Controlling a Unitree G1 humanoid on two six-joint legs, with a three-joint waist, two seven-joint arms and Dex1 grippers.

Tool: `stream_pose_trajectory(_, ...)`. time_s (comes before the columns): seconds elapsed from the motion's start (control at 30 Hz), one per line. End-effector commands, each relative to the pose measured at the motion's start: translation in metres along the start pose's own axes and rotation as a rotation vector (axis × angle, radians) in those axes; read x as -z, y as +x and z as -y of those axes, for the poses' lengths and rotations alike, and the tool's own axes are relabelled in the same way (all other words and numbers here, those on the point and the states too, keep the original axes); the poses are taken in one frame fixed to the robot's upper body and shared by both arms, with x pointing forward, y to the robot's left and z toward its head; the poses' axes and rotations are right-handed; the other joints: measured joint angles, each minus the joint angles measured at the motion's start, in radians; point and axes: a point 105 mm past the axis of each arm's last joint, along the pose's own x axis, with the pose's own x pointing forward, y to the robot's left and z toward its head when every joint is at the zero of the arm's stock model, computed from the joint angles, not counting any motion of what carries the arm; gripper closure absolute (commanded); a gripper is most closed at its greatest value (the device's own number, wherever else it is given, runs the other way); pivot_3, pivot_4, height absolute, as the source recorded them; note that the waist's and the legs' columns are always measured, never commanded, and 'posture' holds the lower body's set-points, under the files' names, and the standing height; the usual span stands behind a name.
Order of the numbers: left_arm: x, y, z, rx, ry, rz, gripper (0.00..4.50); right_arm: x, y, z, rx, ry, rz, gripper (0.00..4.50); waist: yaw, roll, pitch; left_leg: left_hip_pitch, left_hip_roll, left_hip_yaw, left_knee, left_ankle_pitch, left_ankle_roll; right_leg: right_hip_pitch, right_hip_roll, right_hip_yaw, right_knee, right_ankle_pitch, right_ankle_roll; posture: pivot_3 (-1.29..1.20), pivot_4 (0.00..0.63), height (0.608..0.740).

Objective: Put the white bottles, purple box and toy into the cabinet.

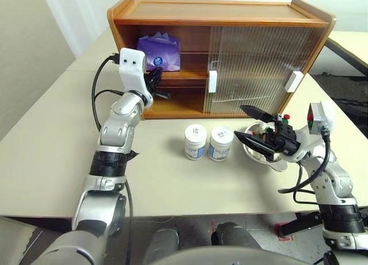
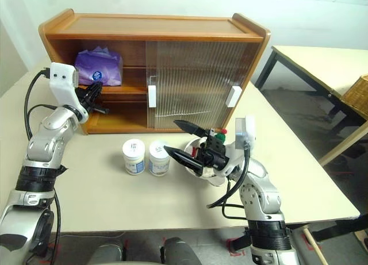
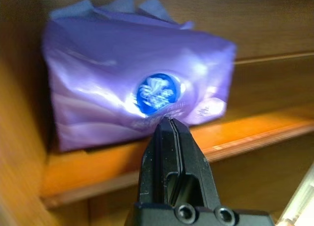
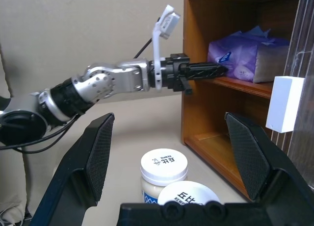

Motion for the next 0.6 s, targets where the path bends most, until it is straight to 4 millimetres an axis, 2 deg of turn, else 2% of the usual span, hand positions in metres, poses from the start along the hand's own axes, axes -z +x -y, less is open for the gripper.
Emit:
stream_pose_trajectory(0.03,-0.003,0.011,-0.002,0.003,0.017,0.011,4.48,0.001,0.002,-0.003,-0.009,-0.005,-0.001,0.0,0.0,0.0,0.0,0.0,0.0,0.0,0.0,0.0,0.0,0.0,0.0,0.0,0.0,0.0,0.0,-0.1,0.0,0.74)
stream_pose_trajectory(0.3,-0.004,0.029,0.007,0.03,0.008,0.014,4.48,0.002,0.001,-0.003,0.002,-0.008,0.002,0.0,0.005,0.0,0.0,0.0,0.0,-0.002,0.001,0.001,0.001,0.002,0.0,-0.001,0.0,-0.001,0.003,-0.11,0.0,0.74)
stream_pose_trajectory(0.6,-0.005,0.034,0.012,0.059,-0.008,0.022,4.48,0.001,0.002,-0.002,-0.002,-0.013,0.003,0.0,0.007,0.0,0.0,0.001,-0.003,-0.005,0.002,0.004,0.003,0.004,0.0,-0.001,0.0,0.0,0.003,-0.1,0.0,0.74)
